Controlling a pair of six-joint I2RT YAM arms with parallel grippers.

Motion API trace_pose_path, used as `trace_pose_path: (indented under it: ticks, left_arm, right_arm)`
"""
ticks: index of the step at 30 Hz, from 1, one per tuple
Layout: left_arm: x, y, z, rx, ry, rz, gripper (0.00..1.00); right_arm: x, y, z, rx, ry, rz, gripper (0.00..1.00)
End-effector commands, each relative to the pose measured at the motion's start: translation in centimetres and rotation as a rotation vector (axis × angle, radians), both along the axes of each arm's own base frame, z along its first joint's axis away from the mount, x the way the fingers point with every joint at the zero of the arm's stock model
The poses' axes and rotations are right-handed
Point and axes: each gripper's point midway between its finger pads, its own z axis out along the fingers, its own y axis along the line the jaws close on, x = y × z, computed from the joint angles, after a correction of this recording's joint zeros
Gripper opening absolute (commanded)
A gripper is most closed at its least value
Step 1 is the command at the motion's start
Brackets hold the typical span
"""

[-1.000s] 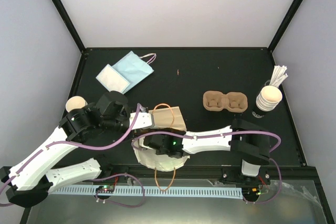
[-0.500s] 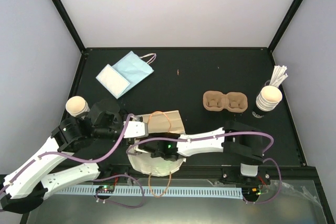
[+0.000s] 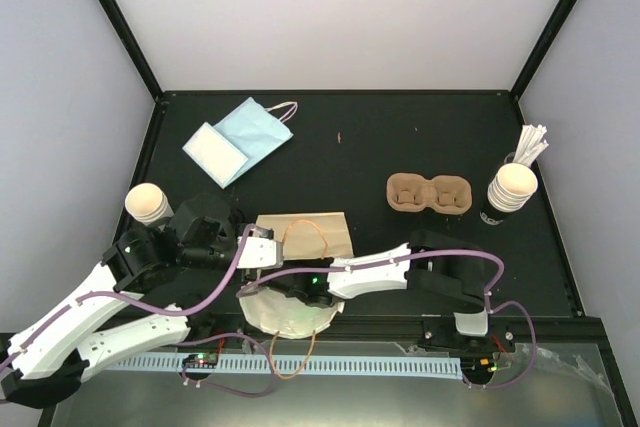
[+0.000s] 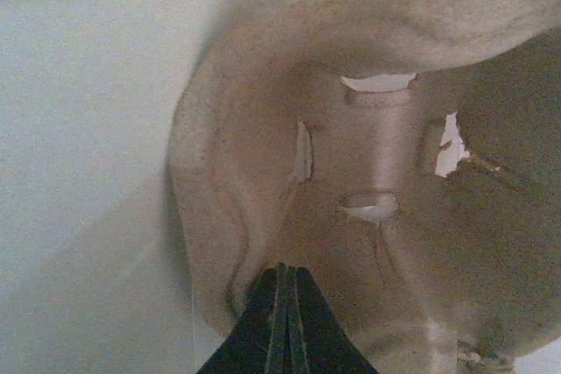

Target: Pack the takeout coffee

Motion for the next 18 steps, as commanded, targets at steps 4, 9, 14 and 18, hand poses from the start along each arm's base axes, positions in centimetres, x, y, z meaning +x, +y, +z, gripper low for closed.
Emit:
trace_pose_path:
  ticks: [4, 9, 14, 18]
  left_arm:
    - [-3.0, -1.0, 0.8, -0.075, 0.054, -0.153, 0.02]
    - [-2.6, -1.2, 0.2, -0.061, 0.037, -0.151, 0.02]
    - [-2.4, -1.4, -0.3, -0.05, 0.031, -0.154, 0.02]
    - [-2.4, -1.4, -0.4, -0.047, 0.026, -0.158, 0.02]
  right_arm:
    - [0.6, -1.9, 1.2, 0.043, -0.021, 0.005, 0.01]
    - [-1.6, -2.6, 1.9, 0.052, 0.0, 0.088, 0.01]
    - [-2.2, -3.3, 3.0, 0.072, 0.04, 0.08, 0.01]
    - [-2.4, -3.9, 4.2, 0.096, 0.056, 0.067, 0.01]
